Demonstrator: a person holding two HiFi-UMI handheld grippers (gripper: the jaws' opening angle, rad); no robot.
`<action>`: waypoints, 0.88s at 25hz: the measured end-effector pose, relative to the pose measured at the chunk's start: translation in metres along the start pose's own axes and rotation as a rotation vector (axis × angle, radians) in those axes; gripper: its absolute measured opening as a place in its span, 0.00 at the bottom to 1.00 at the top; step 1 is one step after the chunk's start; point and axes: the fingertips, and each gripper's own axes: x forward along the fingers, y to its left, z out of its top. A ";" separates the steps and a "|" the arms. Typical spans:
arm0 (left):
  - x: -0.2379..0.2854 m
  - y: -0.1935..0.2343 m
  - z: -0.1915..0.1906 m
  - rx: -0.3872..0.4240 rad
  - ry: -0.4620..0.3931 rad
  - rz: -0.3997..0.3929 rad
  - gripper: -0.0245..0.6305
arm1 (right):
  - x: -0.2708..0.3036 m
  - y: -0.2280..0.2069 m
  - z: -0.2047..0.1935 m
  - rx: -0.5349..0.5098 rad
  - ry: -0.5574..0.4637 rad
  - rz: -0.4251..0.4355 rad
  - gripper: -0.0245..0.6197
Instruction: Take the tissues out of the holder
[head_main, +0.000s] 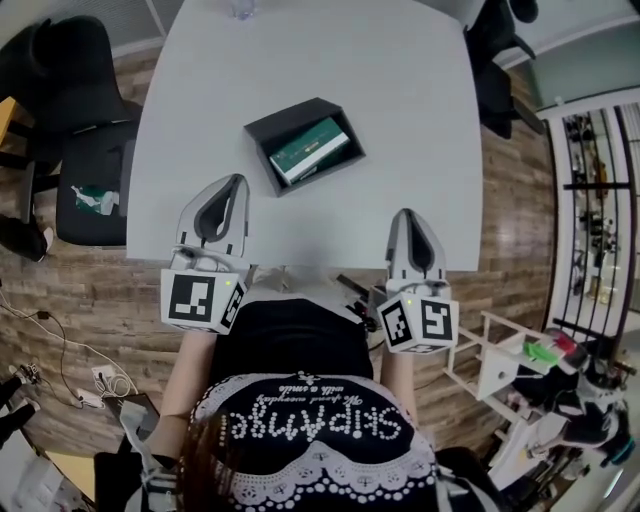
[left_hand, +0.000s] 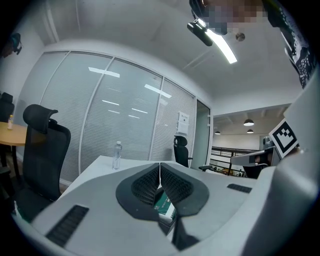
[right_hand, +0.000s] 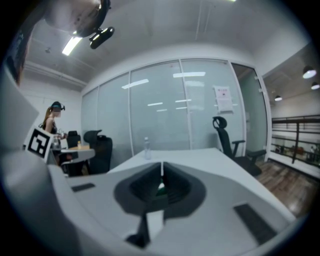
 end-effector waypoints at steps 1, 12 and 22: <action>0.000 0.001 0.000 -0.001 0.000 0.005 0.09 | 0.002 0.000 0.001 -0.002 -0.001 0.004 0.09; 0.010 0.003 0.003 0.004 0.000 0.041 0.09 | 0.012 -0.020 0.012 0.002 -0.028 0.012 0.09; 0.027 -0.007 0.027 -0.024 -0.024 0.049 0.09 | 0.017 -0.050 0.037 0.004 -0.048 0.007 0.09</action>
